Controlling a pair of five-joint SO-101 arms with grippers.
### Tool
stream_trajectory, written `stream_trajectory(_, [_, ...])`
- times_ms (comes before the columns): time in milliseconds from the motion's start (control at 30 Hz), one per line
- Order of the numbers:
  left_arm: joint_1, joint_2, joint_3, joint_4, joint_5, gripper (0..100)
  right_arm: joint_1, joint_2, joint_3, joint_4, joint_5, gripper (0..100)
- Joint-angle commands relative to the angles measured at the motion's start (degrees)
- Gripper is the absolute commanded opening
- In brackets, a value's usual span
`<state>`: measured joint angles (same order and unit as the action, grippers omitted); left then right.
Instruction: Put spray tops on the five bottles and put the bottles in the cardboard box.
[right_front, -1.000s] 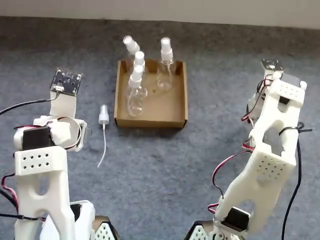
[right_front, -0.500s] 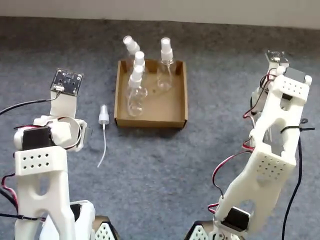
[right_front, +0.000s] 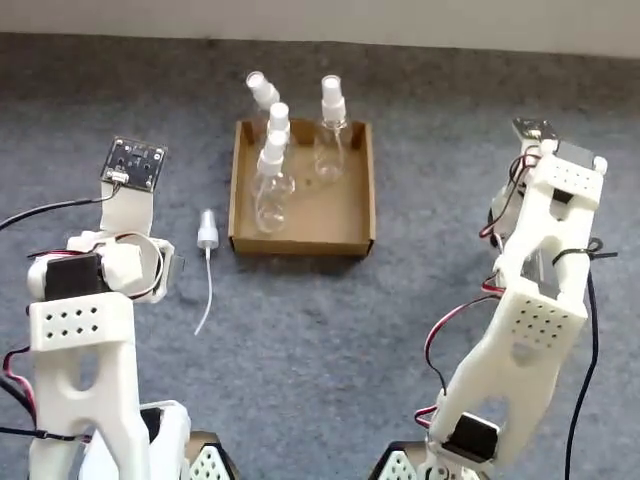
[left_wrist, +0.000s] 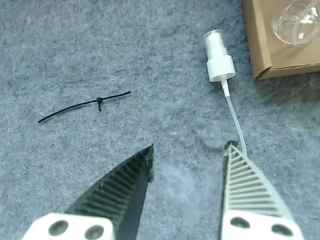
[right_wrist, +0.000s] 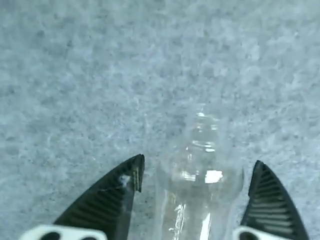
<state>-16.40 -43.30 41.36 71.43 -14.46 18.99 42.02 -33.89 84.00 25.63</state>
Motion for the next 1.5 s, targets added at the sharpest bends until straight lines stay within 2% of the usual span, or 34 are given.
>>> stream_trajectory(0, [0.8, -1.5, -0.2, -0.7, 0.5, 22, -0.3, -1.8, -2.5, 0.2, 0.7, 19.8])
stream_trajectory(367, [0.8, -1.5, -0.2, -0.7, 0.5, 22, -0.3, -4.1, -2.5, 0.3, 0.7, 17.7])
stream_trajectory(567, [0.8, -1.5, -0.2, -0.8, 0.5, 22, -0.1, -4.7, -3.1, 0.5, 0.6, 0.0])
stream_trajectory(733, [0.6, -1.4, -0.2, -3.8, 0.7, 22, 0.1, -8.0, -8.2, 6.9, 0.6, 0.3])
stream_trajectory(933, [0.8, -0.6, -0.7, -8.4, 6.0, 21, 0.0, -14.8, -18.7, 15.6, -2.2, 0.3])
stream_trajectory(1067, [2.6, 8.2, -3.7, -10.9, 7.1, 22, -0.2, -21.1, -21.7, 17.2, -5.4, 0.3])
stream_trajectory(1233, [4.7, 24.7, -16.0, -11.0, 8.0, 22, -2.9, -31.2, -14.3, 17.2, -6.1, 0.3])
stream_trajectory(1367, [4.9, 36.0, -24.7, -10.9, 10.7, 22, -5.4, -42.8, 1.2, 17.0, -5.8, 0.3])
stream_trajectory(1467, [4.9, 42.1, -28.7, -10.9, 10.7, 21, -6.8, -52.3, 14.7, 12.5, -5.7, 0.3])
